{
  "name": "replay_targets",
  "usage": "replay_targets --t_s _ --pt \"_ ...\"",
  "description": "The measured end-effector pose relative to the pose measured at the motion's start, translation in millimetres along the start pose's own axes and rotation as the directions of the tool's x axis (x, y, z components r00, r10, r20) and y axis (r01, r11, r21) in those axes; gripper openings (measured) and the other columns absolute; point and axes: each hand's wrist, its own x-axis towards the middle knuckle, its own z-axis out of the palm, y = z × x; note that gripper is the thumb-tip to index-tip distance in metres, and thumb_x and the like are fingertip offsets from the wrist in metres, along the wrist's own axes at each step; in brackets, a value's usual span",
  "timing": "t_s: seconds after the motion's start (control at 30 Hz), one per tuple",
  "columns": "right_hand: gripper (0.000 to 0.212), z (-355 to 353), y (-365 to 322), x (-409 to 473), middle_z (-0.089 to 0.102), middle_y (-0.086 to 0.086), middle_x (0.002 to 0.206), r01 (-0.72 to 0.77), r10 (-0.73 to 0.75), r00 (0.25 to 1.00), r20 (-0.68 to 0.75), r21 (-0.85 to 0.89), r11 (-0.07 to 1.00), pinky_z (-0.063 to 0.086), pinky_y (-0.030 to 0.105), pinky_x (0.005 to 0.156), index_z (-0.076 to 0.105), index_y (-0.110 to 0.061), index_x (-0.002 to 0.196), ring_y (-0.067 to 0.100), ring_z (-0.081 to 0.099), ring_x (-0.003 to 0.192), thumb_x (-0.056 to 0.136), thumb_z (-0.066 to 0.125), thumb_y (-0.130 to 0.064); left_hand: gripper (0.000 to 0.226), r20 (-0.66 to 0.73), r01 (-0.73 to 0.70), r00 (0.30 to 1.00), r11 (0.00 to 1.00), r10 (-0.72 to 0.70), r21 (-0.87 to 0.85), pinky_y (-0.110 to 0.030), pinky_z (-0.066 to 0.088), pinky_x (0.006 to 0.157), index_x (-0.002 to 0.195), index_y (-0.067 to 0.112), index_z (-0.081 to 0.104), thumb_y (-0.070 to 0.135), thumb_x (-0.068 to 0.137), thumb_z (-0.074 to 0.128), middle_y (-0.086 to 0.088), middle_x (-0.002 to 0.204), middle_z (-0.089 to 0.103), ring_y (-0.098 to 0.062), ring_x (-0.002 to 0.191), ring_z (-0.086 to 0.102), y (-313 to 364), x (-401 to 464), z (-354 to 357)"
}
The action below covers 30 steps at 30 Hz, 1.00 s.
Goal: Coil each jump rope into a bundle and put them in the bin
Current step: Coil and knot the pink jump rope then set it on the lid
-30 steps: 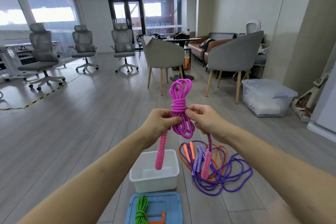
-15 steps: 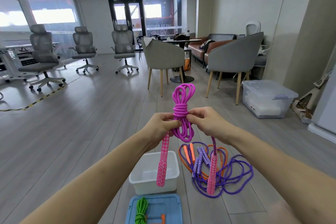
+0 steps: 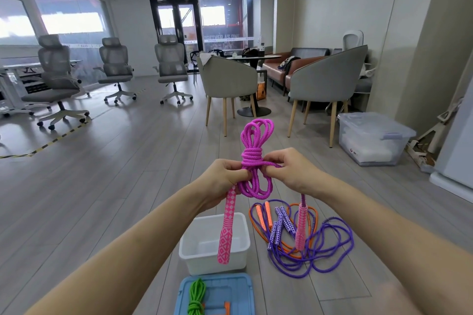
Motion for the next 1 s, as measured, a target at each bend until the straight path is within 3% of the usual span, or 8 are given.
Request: replay_targets --t_s 0.23,0.47,0.57,0.63,0.73,0.83,0.93,1.0 --pt "0.014 6 6 1 0.073 0.004 0.094 0.014 -0.015 0.999 -0.048 -0.011 1.0 0.057 0.037 0.084 0.076 -0.015 0.109 0.02 0.069 0.092 0.099 0.066 -0.015 0.019 0.025 0.006 1.0 0.994 -0.004 -0.108 -0.035 0.055 0.079 0.109 -0.009 0.072 -0.002 0.097 0.059 -0.011 0.078 0.067 -0.017 0.069 0.062 -4 1 2" --pt "0.009 9 4 0 0.077 0.003 0.089 -0.036 0.053 0.995 -0.086 0.194 0.98 0.061 0.032 0.085 0.073 -0.009 0.1 0.01 0.075 0.085 0.092 0.075 -0.011 0.024 0.062 0.039 0.998 0.968 -0.024 -0.248 -0.029 0.057 0.077 0.117 -0.01 0.068 0.0 0.099 0.056 -0.015 0.086 0.068 -0.017 0.072 0.064 -6 0 5" --pt "0.006 8 -1 -4 0.07 -0.011 0.065 -0.056 0.071 0.996 -0.049 0.249 0.967 0.049 0.011 0.056 0.072 -0.007 0.097 -0.006 0.063 0.055 0.096 0.07 -0.012 0.024 0.066 0.04 0.998 0.971 -0.025 -0.236 -0.033 0.056 0.084 0.118 -0.008 0.069 0.002 0.1 0.056 -0.017 0.093 0.068 -0.019 0.078 0.065 -7 0 5" --pt "0.005 7 -2 -5 0.06 -0.015 0.051 -0.094 0.1 0.995 -0.007 0.283 0.955 0.035 0.012 0.042 0.07 -0.009 0.098 -0.001 0.05 0.041 0.098 0.067 -0.013 0.025 0.06 0.032 0.998 0.97 -0.018 -0.24 -0.033 0.056 0.086 0.119 -0.007 0.068 0.003 0.101 0.056 -0.018 0.095 0.069 -0.021 0.08 0.066 -8 1 5" --pt "0.014 8 -2 -4 0.059 -0.008 0.058 -0.159 0.144 0.987 0.07 0.319 0.934 0.026 0.025 0.043 0.065 -0.011 0.106 0.009 0.035 0.046 0.094 0.071 -0.016 0.025 0.057 0.002 0.998 0.977 0.011 -0.212 -0.041 0.054 0.095 0.12 -0.003 0.07 0.007 0.101 0.056 -0.026 0.104 0.069 -0.028 0.09 0.064 -8 1 5" --pt "0.033 12 -3 -3 0.067 0.004 0.074 -0.188 0.164 0.981 0.103 0.315 0.93 0.029 0.024 0.043 0.056 -0.013 0.11 0.008 0.04 0.046 0.088 0.079 -0.019 0.025 0.064 -0.029 0.997 0.982 0.042 -0.187 -0.049 0.05 0.105 0.12 -0.001 0.071 0.01 0.102 0.057 -0.033 0.117 0.067 -0.034 0.099 0.064 -10 2 6" --pt "0.036 13 -2 -1 0.065 0.009 0.075 -0.228 0.194 0.972 0.135 0.308 0.924 0.028 0.025 0.042 0.052 -0.016 0.111 0.01 0.039 0.046 0.087 0.079 -0.016 0.025 0.082 -0.037 0.995 0.987 0.05 -0.158 -0.045 0.053 0.101 0.119 0.001 0.072 0.01 0.102 0.057 -0.026 0.113 0.071 -0.031 0.098 0.067 -12 1 4" --pt "0.036 14 -3 0 0.062 0.008 0.073 -0.239 0.208 0.969 0.136 0.276 0.931 0.03 0.022 0.04 0.051 -0.015 0.115 0.006 0.041 0.042 0.088 0.074 -0.01 0.023 0.093 -0.046 0.994 0.996 0.053 -0.081 -0.036 0.054 0.088 0.116 0.002 0.074 0.011 0.102 0.058 -0.02 0.102 0.073 -0.024 0.088 0.065 -11 1 2"
